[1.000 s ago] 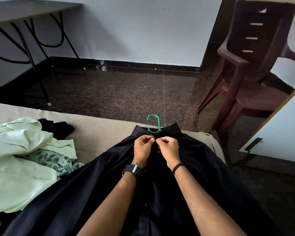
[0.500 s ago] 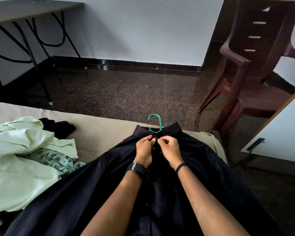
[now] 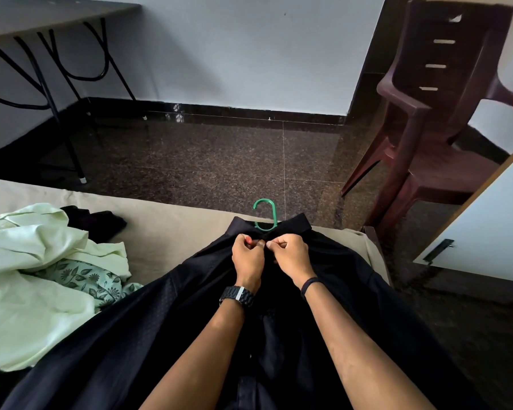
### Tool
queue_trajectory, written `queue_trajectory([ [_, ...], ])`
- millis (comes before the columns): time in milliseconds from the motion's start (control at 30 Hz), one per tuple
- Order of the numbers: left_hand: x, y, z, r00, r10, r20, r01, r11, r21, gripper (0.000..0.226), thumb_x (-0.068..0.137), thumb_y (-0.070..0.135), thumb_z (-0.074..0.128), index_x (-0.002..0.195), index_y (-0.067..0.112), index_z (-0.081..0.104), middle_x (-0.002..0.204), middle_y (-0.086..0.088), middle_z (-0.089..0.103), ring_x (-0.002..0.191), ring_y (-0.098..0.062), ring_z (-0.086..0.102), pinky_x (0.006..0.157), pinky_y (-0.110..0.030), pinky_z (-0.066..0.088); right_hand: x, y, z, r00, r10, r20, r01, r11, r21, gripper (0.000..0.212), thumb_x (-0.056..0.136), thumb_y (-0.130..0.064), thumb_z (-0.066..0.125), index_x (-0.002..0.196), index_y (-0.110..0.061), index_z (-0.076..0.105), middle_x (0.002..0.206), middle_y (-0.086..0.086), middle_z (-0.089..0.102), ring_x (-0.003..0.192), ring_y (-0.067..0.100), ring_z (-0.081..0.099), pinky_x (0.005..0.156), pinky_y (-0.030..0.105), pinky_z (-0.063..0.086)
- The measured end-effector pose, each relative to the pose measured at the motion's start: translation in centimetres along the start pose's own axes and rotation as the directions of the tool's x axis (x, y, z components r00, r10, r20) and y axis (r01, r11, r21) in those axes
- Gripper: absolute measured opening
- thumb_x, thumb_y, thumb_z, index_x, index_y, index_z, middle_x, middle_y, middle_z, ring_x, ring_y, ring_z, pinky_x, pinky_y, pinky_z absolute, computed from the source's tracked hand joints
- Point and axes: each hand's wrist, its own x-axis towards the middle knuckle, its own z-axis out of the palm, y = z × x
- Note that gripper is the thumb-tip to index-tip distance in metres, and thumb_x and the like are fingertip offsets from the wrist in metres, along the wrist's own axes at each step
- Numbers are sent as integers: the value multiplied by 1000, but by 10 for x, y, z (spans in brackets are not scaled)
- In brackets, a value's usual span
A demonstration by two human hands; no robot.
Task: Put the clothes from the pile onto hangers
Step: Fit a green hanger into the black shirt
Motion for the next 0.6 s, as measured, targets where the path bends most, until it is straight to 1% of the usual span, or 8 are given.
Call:
queue_trajectory([
  [67, -2, 2, 0, 999, 5, -45, -6, 1000, -17, 33, 83, 4, 63, 69, 19, 38, 72, -2, 55, 69, -17, 49, 78, -41, 48, 0, -2, -1, 999, -18, 31, 20, 998, -58, 18, 90, -17, 63, 85, -1, 70, 84, 11, 69, 87, 24, 65, 70, 26, 44],
  [100, -4, 3, 0, 996, 29, -79, -28, 999, 15, 34, 83, 5, 65, 69, 19, 37, 73, -1, 56, 69, -17, 50, 77, -38, 46, -1, -2, -1, 999, -24, 40, 28, 995, -92, 19, 92, -16, 60, 88, 0, 70, 90, 11, 69, 92, 24, 63, 70, 23, 40],
  [167, -8, 8, -1, 986, 109, -122, -93, 987, 129, 32, 85, 8, 64, 71, 19, 37, 72, 3, 54, 70, -16, 50, 70, -28, 38, -1, -4, 2, 998, -22, 51, 29, 992, -122, 22, 94, -16, 56, 91, 2, 68, 98, 14, 69, 98, 25, 61, 75, 26, 39],
  [300, -8, 11, -3, 981, 179, -78, -154, 956, 250, 18, 88, 7, 60, 81, 10, 43, 70, 4, 52, 68, -13, 52, 63, -22, 32, -1, -3, 5, 995, 64, 81, -57, 995, -84, 29, 96, -15, 52, 76, 3, 62, 79, 12, 63, 79, 24, 57, 66, 30, 37],
  [400, -2, 9, -7, 988, 151, -14, -140, 947, 290, 19, 85, 8, 63, 81, 12, 44, 70, 4, 54, 77, -18, 55, 68, -24, 37, 3, 8, 5, 983, 125, 137, -128, 992, 18, 25, 96, -16, 54, 80, 0, 64, 72, 5, 58, 72, 19, 53, 66, 31, 38],
  [467, 2, 7, -11, 988, 147, 43, -153, 939, 307, 22, 84, 9, 64, 77, 16, 44, 72, 2, 56, 76, -17, 54, 67, -25, 38, 4, 12, 2, 975, 121, 187, -142, 985, 103, 19, 96, -15, 53, 83, -8, 64, 71, 1, 58, 69, 15, 54, 64, 31, 43],
  [567, 5, 6, -15, 985, 64, 160, -93, 980, 176, 28, 82, 12, 68, 78, 20, 42, 73, -6, 62, 67, -15, 57, 65, -34, 49, 2, 11, -4, 974, 96, 205, -160, 932, 326, 13, 95, -6, 52, 88, -4, 63, 71, 1, 57, 63, 10, 52, 52, 17, 44],
  [600, 6, 5, -15, 979, 31, 203, -51, 994, 95, 29, 83, 10, 67, 79, 19, 40, 69, -7, 60, 58, -12, 55, 57, -32, 50, 1, 9, -6, 974, 101, 202, -177, 898, 404, 11, 94, -4, 53, 88, -2, 62, 72, 3, 57, 64, 10, 52, 51, 15, 45],
])
